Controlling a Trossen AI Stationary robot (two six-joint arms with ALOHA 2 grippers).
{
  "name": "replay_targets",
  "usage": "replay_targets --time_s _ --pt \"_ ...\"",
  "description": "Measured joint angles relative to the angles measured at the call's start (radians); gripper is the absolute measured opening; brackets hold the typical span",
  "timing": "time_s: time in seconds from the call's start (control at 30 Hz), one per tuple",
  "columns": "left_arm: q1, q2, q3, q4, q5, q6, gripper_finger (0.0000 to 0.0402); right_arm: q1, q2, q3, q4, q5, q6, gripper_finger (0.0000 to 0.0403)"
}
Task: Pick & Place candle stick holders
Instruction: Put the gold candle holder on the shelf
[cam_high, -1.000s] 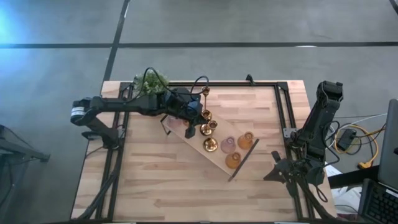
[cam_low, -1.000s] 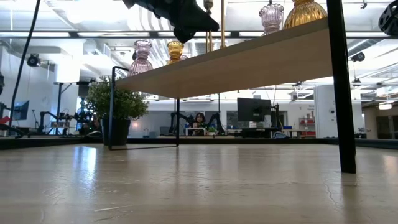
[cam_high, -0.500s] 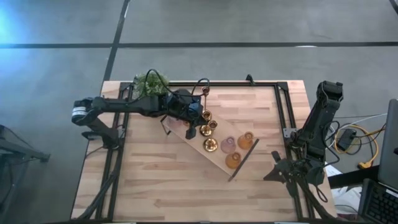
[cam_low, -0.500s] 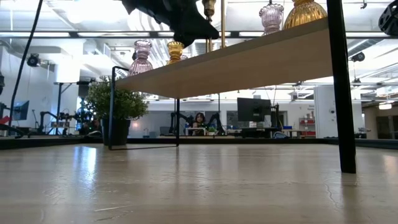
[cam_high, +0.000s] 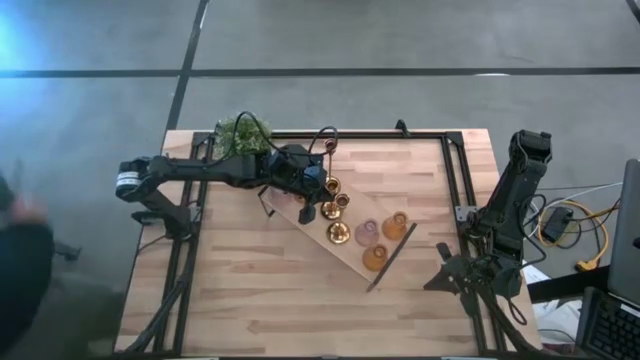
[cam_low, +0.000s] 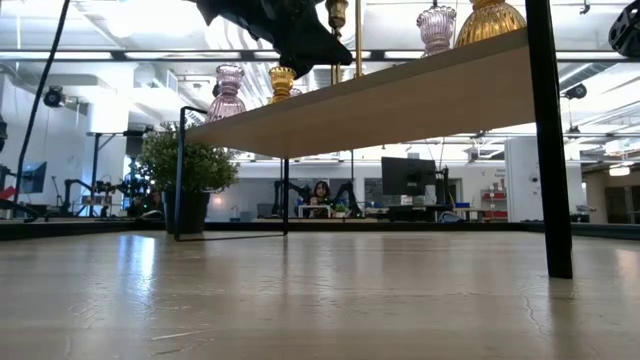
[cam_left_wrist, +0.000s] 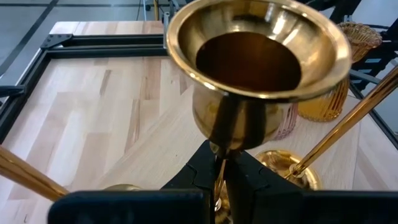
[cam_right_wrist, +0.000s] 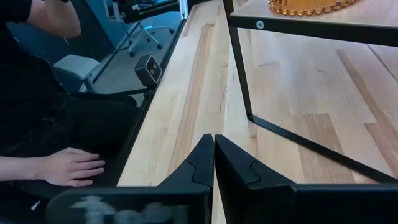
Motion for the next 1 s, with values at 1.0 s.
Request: replay_targets --time_s 1.0 --pt "0.000 0.001 -0.015 0.027 0.010 0.031 0.0026 0.000 0.000 0.000 0.000 0.000 0.000 0.0008"
